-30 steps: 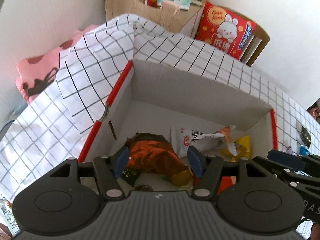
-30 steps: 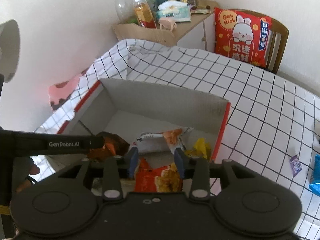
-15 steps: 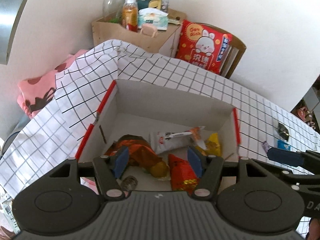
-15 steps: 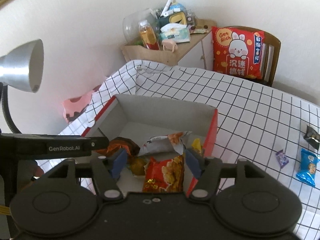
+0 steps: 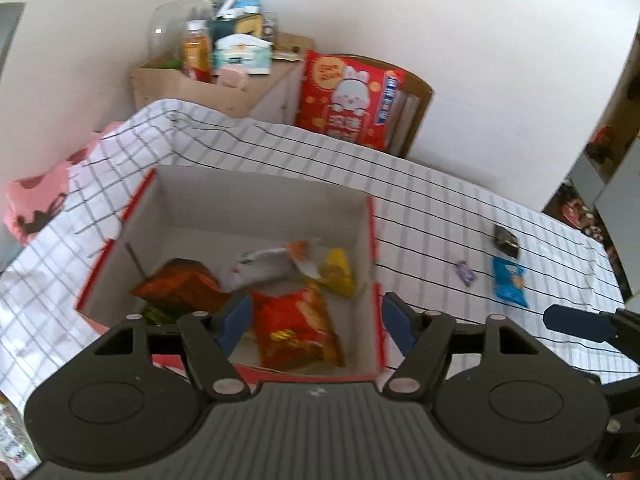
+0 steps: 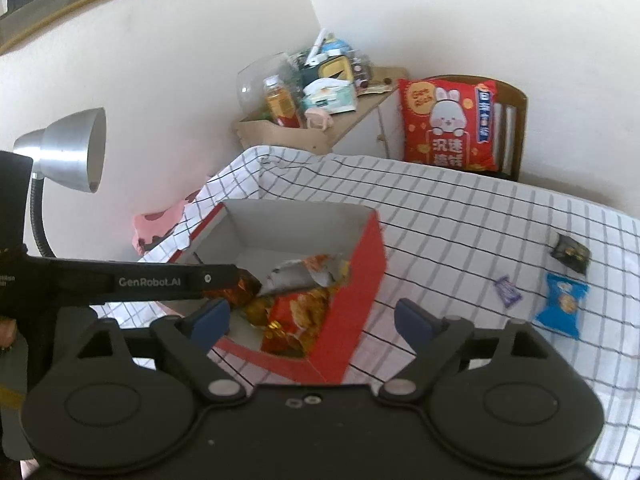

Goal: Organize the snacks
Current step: 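Move both grippers back toward the remaining snacks on the table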

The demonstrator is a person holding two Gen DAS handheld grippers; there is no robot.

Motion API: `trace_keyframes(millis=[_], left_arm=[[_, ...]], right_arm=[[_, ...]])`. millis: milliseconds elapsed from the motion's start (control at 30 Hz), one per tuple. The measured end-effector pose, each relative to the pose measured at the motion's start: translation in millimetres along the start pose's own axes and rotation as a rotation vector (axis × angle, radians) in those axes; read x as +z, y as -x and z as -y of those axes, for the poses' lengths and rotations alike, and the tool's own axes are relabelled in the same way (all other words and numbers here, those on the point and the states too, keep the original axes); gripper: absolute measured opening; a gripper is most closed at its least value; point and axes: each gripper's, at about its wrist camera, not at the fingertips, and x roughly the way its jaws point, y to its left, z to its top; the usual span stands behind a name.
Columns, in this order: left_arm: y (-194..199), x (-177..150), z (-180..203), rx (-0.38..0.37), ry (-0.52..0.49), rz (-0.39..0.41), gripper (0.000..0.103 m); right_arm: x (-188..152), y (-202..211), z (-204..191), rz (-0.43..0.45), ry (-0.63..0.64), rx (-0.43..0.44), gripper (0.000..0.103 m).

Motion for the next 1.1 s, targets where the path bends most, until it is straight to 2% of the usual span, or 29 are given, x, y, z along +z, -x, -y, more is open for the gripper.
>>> trace_keyframes(millis=[200,433,633,733,867,1000,1100], left_arm=[[-5.6,-14.9,34.2,-0.053,-0.027,-0.018,0.079],[-23.3,-27.5,73.6,-0.085,-0.048,-0.064,0.079],[-41.0,-31.7,107.7,-0.087,-0.074,-0.079,0.079],[-51.8,-33.3,125.8,-0.093,-0.1,-0.087,0.079],[-70.3,-35.4,150.9,-0.061,-0.147,-0.097,0.079],[-95.6,-26.9,164.3,-0.042,-0.119,-0.134,0.079],[-115.3,-16.6,171.0,-0.026,-0.084,-0.166,0.079]], right_arm=[[-25.5,24.2,28.7,0.022,-0.017,-0.043,0.101],[-58.6,45.1,72.7,0.028,-0.034,-0.118,0.102],[-88.4,54.4,108.6,-0.016,-0.007,-0.191,0.102],[-93.5,59.5,122.7,-0.025,-0.003,-0.201,0.1],[-95.1,56.7,141.2,-0.039,0.002,-0.189,0.097],[-99.1,41.7,154.0,-0.09,0.018,-0.183,0.082],[-99.2,34.1,163.9,-0.111,0.001,-0.153,0.082]])
